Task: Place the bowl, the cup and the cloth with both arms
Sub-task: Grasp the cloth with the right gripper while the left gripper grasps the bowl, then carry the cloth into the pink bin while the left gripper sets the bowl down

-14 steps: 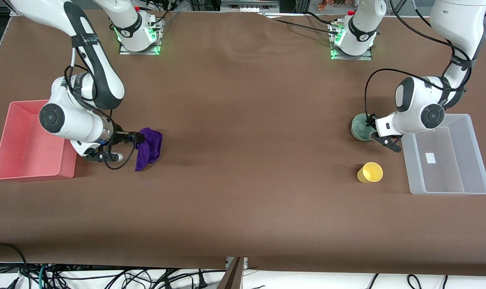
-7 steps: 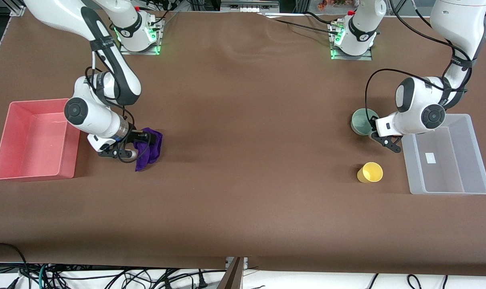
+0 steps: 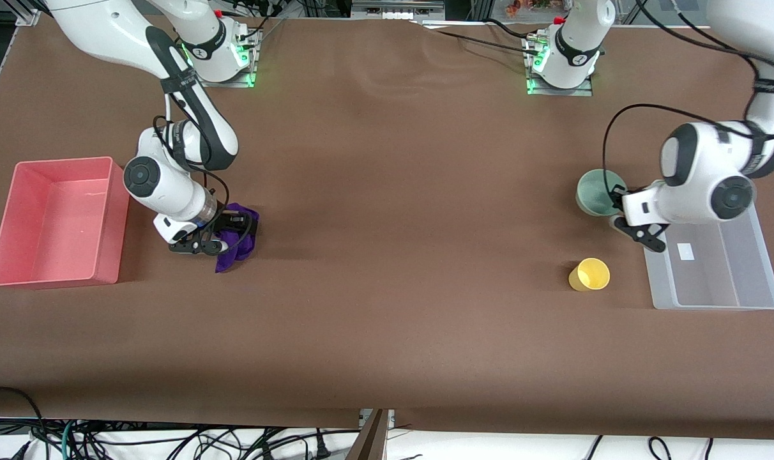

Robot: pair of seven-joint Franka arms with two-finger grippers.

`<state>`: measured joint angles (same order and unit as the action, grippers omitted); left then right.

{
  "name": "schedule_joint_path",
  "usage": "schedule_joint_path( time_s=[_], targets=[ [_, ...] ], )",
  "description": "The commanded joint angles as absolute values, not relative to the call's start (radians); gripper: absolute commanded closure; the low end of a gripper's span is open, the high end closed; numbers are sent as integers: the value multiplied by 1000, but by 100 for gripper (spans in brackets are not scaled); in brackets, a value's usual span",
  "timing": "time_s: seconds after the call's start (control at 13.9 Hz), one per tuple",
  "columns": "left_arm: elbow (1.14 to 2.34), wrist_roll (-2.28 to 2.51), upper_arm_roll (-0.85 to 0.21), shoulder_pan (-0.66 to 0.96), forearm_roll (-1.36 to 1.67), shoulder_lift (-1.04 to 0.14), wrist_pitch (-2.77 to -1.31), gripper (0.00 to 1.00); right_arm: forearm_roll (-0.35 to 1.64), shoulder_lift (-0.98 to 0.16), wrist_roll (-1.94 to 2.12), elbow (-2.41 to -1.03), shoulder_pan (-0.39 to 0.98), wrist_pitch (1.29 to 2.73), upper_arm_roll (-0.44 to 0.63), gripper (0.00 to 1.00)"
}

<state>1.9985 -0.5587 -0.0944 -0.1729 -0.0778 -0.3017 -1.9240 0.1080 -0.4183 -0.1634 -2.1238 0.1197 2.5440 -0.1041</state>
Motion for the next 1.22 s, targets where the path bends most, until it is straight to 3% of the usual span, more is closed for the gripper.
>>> schedule_joint_path(
  time_s=[0.0, 0.07, 0.14, 0.5, 0.86, 1.15],
  targets=[
    [1857, -586, -87, -184, -78, -304, -1748, 100, 91, -417, -167, -2167, 124, 2626, -106, 51],
    [1814, -586, -87, -199, -89, -304, -1700, 100, 91, -417, -166, -2171, 124, 2631, -106, 79],
    [1775, -587, -87, -222, -90, -304, -1662, 100, 91, -417, -164, -2171, 124, 2629, -106, 97],
    [1701, -690, -87, -325, -165, -322, -1660, 100, 91, -396, -153, -2154, 121, 2600, -106, 100],
    [1692, -923, -86, -462, -184, -474, -1957, 100, 92, -307, -11, -1959, 69, 2211, -84, 100],
    [1692, -960, -86, -492, -184, -560, -2088, 100, 92, -293, 125, -1732, 66, 1830, 20, 100]
  ],
)
